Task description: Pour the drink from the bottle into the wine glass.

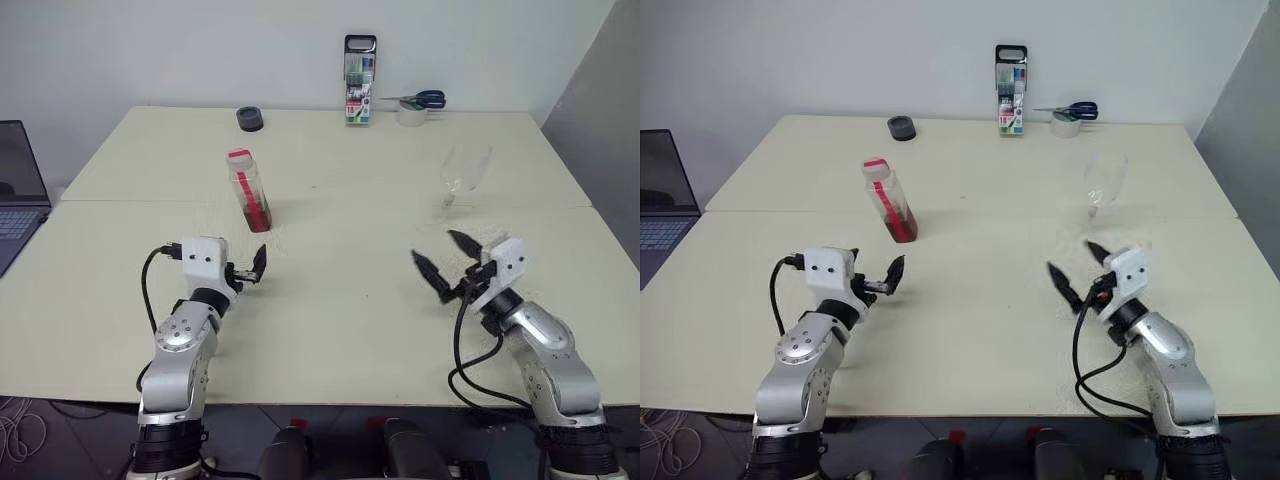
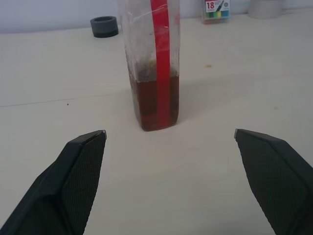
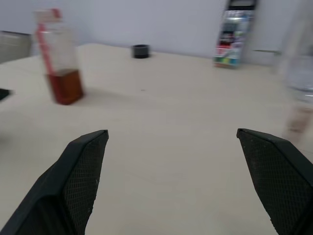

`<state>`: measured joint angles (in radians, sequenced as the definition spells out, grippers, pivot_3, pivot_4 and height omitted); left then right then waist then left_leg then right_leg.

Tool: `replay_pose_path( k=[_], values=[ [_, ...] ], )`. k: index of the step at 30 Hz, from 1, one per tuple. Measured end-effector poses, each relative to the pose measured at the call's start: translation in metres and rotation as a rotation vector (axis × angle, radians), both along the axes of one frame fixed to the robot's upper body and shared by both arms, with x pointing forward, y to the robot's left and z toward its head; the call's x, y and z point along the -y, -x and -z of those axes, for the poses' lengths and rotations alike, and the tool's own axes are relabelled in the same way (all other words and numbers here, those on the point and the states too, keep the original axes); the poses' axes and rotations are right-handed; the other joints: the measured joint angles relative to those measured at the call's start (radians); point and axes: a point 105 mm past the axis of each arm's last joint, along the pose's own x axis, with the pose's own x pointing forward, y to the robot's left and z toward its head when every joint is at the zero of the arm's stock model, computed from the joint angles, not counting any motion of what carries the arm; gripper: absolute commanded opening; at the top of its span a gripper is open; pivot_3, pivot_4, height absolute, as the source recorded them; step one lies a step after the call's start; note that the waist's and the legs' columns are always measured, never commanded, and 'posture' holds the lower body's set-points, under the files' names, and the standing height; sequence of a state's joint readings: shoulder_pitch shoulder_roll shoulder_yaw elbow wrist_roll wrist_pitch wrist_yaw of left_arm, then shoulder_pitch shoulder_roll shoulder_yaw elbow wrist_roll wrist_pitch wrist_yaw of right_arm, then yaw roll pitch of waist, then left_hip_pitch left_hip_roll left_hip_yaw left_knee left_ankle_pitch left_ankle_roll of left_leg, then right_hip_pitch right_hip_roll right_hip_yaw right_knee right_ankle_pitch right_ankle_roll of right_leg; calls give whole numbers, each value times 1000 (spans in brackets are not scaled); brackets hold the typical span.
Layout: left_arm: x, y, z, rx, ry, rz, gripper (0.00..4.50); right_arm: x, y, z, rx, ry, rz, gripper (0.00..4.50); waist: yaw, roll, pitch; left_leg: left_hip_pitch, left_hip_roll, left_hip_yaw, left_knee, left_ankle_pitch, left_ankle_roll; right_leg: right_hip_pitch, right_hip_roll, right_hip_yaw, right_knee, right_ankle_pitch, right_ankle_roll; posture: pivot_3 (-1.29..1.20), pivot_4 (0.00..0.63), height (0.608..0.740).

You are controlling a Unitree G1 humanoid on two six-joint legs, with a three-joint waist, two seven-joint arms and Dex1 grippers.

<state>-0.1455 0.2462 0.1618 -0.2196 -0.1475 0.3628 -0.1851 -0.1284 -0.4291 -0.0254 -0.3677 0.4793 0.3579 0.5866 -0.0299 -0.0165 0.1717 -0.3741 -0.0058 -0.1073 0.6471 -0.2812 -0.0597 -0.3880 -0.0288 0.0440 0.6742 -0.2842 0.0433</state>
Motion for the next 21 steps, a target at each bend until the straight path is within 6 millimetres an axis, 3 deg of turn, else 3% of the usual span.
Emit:
replay_pose_path(
  k=[6,12,21],
  values=[
    [1,-17,-8,24,-30,-67,4495,-20,17,-18,-41,43,-225,4500,2,-1,0,0,0,-1,0,0,0,1,0,-1,-1,0,0,0,150,740],
    [13,-31,-11,34,-38,-47,4495,-21,16,-21,-38,58,-238,4500,2,-1,0,-1,0,-1,0,0,0,0,0,-1,-1,0,0,0,150,740],
    [11,-45,-16,39,-52,-73,4495,-22,15,-20,-32,93,-252,4500,2,-1,0,-1,0,-1,0,0,0,0,0,-1,-1,0,0,0,150,740]
  ],
)
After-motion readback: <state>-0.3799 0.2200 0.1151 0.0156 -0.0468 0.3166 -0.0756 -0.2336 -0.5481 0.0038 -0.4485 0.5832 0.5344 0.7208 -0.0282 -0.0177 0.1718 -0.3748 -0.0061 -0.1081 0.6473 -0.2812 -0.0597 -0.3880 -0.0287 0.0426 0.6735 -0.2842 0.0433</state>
